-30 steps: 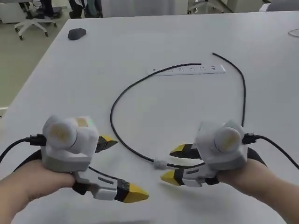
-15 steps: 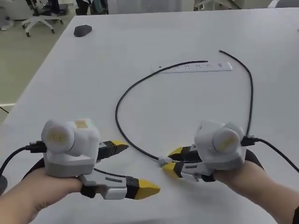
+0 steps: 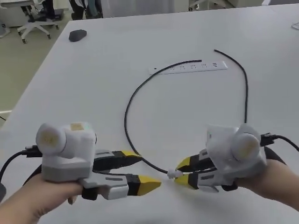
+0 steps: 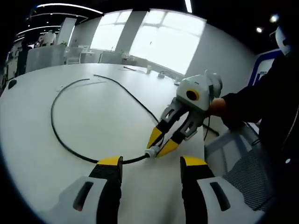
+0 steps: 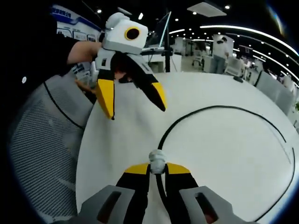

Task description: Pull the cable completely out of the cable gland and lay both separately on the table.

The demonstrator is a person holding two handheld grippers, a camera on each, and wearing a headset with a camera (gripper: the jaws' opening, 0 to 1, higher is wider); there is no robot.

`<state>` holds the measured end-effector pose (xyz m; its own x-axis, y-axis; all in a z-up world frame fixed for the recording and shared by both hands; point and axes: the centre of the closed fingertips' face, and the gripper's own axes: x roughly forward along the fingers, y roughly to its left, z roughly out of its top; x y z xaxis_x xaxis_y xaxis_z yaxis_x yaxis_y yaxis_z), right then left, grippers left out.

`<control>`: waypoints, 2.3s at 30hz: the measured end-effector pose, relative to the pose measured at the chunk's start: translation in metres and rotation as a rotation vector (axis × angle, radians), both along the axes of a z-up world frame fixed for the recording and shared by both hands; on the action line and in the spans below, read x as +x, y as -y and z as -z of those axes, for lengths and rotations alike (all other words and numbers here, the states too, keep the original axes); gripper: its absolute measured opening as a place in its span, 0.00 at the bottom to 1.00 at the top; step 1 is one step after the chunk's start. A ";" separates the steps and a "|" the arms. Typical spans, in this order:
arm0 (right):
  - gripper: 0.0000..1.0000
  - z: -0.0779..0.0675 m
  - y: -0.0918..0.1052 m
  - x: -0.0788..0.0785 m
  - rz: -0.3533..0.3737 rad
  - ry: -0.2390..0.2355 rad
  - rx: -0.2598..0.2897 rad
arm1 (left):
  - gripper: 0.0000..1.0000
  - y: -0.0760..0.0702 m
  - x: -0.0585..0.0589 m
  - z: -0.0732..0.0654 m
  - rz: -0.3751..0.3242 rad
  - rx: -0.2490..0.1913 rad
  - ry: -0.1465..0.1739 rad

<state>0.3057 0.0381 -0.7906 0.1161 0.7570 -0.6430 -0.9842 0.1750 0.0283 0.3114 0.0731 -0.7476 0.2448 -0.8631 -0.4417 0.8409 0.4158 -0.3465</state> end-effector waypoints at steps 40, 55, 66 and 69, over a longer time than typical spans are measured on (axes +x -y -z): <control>0.07 -0.053 0.045 -0.062 -0.109 0.048 0.026 | 0.16 0.095 -0.062 -0.014 0.353 -0.156 -0.037; 0.09 -0.061 0.044 -0.060 0.012 -0.291 0.150 | 0.15 0.093 -0.063 -0.024 0.469 -0.075 0.219; 0.09 -0.068 0.047 -0.059 0.095 -0.532 0.272 | 0.15 0.096 -0.058 -0.031 0.494 -0.051 0.336; 0.09 -0.072 0.047 -0.054 0.121 -0.571 0.320 | 0.15 0.096 -0.058 -0.032 0.500 -0.046 0.350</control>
